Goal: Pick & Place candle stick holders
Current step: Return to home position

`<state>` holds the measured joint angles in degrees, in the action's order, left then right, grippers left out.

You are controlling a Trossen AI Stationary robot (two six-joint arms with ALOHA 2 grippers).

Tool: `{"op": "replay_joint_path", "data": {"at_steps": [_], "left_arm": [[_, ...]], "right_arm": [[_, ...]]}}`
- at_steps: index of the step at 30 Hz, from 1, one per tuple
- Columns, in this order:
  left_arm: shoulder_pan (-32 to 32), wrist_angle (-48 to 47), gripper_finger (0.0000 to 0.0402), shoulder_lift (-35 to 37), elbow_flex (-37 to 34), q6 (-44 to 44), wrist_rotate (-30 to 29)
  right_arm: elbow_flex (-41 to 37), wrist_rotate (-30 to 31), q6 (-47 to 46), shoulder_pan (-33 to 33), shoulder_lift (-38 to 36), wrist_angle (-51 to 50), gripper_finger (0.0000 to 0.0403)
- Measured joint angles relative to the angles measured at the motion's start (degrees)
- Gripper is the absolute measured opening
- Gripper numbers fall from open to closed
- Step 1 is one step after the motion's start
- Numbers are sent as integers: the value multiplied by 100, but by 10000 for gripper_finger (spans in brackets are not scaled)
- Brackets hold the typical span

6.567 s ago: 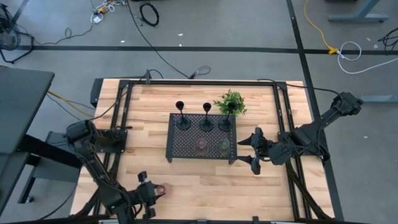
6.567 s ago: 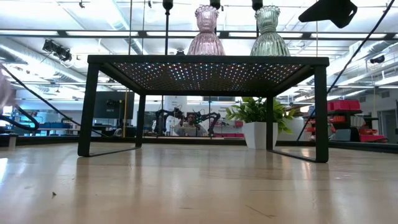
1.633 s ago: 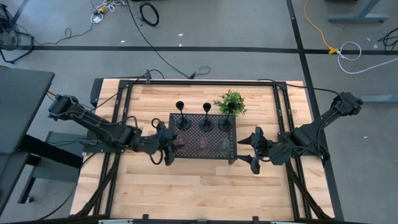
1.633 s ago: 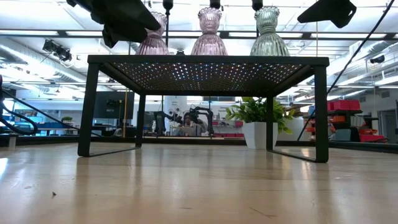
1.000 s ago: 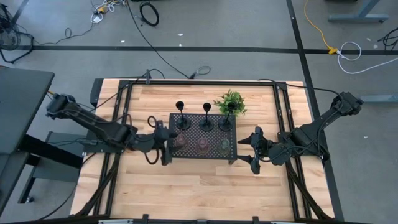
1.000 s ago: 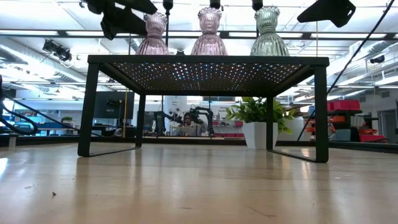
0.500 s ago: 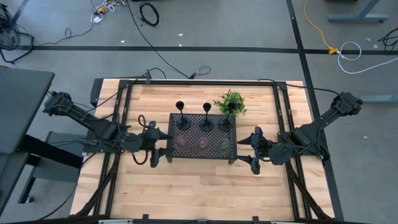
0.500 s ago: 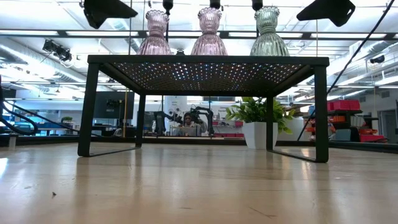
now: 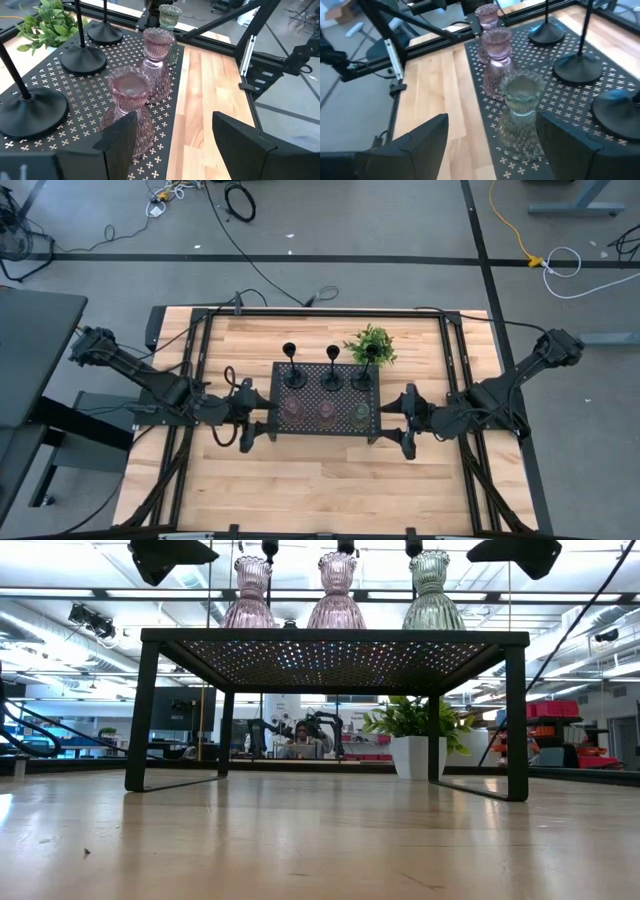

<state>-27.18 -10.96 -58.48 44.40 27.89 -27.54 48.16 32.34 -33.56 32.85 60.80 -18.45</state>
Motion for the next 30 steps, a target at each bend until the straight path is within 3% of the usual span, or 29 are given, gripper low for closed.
{"op": "replay_joint_path", "data": {"at_steps": [4,8,12,16,23,30], "left_arm": [[11,0,259,0,0,-1,19],[55,4,259,4,0,-1,56],[152,-3,259,213,-118,1,60],[146,18,259,1157,-574,3,201],[445,669,259,3198,-2048,2,190],[934,-155,259,4959,-2609,3,190]], "right_arm": [[-3,-451,0,-130,-175,23,297],[-7,-1025,-2,-349,-836,27,297],[-9,-1066,-2,-407,-1498,110,297],[-209,-1094,-2,-405,-2030,540,297],[-1827,-1074,-2,-637,-3317,3127,297],[-2771,-1078,0,-1148,-4511,3393,297]]}}
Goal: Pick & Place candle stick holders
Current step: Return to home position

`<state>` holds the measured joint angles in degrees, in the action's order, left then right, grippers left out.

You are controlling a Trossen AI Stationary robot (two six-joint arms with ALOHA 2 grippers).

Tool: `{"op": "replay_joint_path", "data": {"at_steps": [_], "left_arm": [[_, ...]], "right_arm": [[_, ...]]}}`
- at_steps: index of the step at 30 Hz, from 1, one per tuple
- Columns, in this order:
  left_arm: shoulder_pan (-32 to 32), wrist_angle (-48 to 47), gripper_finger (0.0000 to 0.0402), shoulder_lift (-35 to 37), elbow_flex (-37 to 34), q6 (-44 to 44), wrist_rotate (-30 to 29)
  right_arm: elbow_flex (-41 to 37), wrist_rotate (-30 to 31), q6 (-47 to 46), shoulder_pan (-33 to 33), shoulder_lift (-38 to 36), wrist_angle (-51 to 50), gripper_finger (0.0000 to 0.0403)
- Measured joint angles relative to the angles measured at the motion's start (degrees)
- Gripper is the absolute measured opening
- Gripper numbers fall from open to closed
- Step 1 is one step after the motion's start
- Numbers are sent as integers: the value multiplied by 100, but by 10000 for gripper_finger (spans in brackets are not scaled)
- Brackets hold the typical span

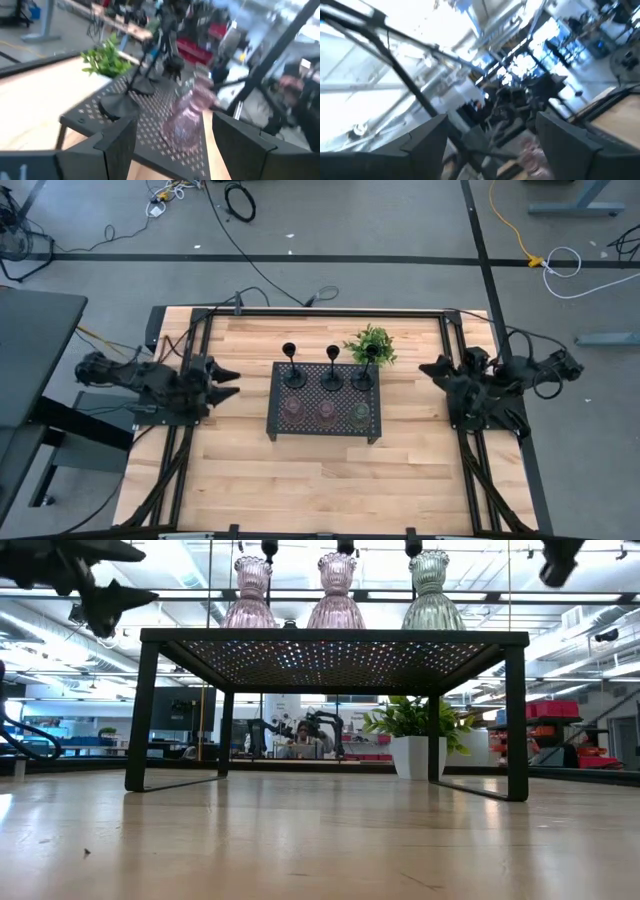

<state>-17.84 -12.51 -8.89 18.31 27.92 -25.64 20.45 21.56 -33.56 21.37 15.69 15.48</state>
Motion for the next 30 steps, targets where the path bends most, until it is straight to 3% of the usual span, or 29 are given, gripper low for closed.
{"op": "replay_joint_path", "data": {"at_steps": [4,10,16,30], "left_arm": [[238,178,259,854,-428,2,-11],[446,268,259,885,-823,1,-194],[587,189,259,885,-1216,-2,-160],[778,435,259,875,-1397,-4,-149]], "right_arm": [[-820,3,0,-357,-676,343,297],[-1937,-8,-4,-723,-1536,401,297],[-1954,43,-15,-1054,-1569,-1216,297],[-1950,1,59,-1233,-1570,-1036,297]]}}
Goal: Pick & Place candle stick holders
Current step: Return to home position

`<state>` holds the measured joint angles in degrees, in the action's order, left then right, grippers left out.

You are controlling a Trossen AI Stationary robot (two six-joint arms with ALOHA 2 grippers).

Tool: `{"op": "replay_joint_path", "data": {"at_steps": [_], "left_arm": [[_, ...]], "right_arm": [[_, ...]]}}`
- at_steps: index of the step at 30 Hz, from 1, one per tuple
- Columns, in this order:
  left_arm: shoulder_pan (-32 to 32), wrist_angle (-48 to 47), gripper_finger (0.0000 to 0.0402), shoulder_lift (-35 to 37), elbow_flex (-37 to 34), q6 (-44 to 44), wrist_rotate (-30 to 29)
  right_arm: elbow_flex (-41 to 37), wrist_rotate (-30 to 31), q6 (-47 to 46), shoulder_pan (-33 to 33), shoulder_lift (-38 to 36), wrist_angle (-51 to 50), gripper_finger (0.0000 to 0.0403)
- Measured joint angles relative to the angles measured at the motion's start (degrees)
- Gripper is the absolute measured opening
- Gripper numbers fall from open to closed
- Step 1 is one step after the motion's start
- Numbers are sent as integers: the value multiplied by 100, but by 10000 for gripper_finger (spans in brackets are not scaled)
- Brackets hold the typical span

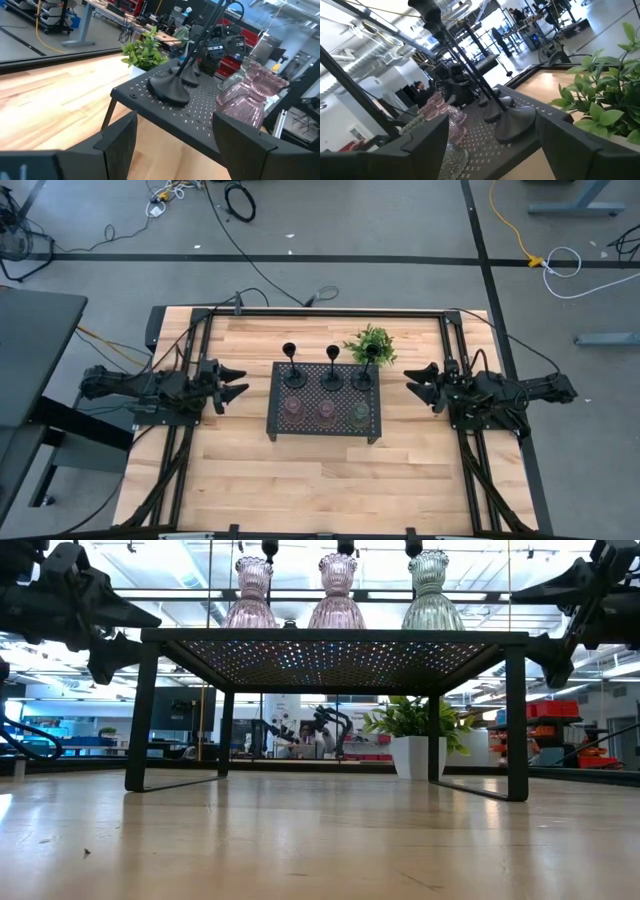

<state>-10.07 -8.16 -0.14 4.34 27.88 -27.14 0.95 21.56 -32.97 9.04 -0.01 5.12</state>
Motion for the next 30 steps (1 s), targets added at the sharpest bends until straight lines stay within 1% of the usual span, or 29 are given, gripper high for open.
{"op": "replay_joint_path", "data": {"at_steps": [30], "left_arm": [[-35,91,259,-20,-17,2,-6]], "right_arm": [[0,-2,2,2,0,-2,297]]}}
